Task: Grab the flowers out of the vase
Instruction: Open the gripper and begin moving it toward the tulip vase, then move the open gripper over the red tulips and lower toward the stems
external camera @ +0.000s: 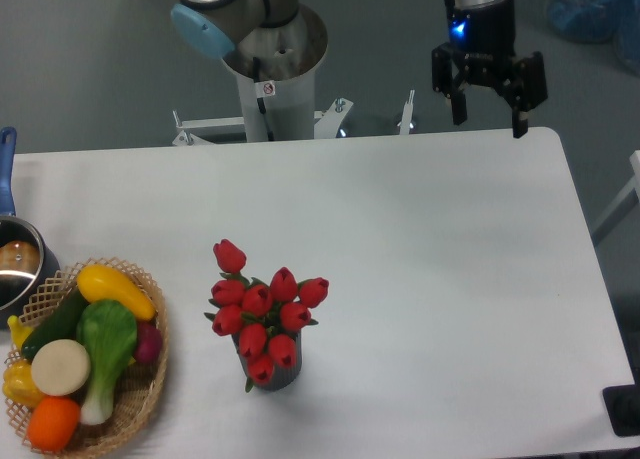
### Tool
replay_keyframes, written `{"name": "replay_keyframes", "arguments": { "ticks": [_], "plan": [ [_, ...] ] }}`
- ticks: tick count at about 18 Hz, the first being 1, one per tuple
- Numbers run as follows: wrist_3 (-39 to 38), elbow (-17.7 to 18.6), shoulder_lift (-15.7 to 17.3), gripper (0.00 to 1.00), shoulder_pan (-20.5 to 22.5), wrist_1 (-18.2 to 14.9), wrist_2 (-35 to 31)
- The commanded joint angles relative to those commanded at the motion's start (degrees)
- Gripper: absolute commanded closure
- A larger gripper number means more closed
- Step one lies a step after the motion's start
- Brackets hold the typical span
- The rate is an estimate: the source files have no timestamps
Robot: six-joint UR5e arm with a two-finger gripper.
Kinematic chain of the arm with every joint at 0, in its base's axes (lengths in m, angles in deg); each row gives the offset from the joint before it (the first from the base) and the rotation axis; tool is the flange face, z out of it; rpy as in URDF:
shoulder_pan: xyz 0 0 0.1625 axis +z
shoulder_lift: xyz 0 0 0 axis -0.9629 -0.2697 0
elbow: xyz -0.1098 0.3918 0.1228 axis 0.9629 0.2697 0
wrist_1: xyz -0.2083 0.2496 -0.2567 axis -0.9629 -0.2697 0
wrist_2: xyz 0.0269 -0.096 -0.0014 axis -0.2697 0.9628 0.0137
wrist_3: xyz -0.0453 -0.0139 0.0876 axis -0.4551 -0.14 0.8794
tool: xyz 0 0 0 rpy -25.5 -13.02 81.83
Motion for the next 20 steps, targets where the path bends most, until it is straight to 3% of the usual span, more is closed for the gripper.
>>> {"name": "replay_keyframes", "arguments": {
  "ticks": [7, 12, 16, 18, 20],
  "plan": [
    [-1.7, 1.2, 0.1, 0.00, -0.4, 0.3, 1.2],
    [-15.9, 3.1, 0.0, 0.00, -0.4, 0.7, 9.8],
    [-20.7, 2.9, -0.9, 0.00, -0.7, 1.8, 14.1],
    [-27.1, 1.3, -2.5, 0.00, -1.1, 2.1, 22.9],
    [-27.6, 1.3, -3.2, 0.00, -1.1, 3.2, 26.4]
  ]
}}
